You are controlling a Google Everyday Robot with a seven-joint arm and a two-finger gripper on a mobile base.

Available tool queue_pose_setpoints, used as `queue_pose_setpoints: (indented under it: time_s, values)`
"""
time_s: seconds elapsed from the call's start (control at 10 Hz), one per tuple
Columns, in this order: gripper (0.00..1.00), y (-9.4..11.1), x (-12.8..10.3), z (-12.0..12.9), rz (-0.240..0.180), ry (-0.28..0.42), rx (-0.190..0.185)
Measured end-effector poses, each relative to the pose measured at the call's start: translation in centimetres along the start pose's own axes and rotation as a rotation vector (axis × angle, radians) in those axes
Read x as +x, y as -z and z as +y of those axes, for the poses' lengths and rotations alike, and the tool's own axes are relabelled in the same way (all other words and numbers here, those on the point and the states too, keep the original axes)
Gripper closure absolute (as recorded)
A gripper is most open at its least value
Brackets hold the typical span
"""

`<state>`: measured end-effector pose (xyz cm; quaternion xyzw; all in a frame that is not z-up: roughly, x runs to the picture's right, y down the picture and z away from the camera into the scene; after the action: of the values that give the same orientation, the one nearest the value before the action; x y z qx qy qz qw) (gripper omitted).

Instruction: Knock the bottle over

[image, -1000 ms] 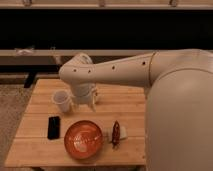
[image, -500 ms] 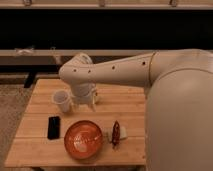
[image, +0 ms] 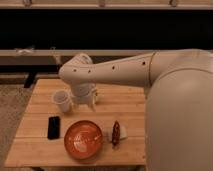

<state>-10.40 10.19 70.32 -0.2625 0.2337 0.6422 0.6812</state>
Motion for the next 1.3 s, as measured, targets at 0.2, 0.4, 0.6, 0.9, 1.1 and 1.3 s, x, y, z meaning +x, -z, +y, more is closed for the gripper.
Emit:
queue_pose_setpoints:
  time_s: [0.2,0.4,0.6,0.9,1.1,1.3]
  values:
    - [0.35,0.0,0.0,0.0,0.0,0.0,0.0]
    - [0.35,0.0,0.0,0.0,0.0,0.0,0.0]
    - [0.35,0.0,0.0,0.0,0.0,0.0,0.0]
    - [0.35,0.0,0.0,0.0,0.0,0.0,0.0]
    - [0.35,0.0,0.0,0.0,0.0,0.0,0.0]
    - [0.35,0.15,-0.11,-0.5,-0.004,-0.002,-0.004]
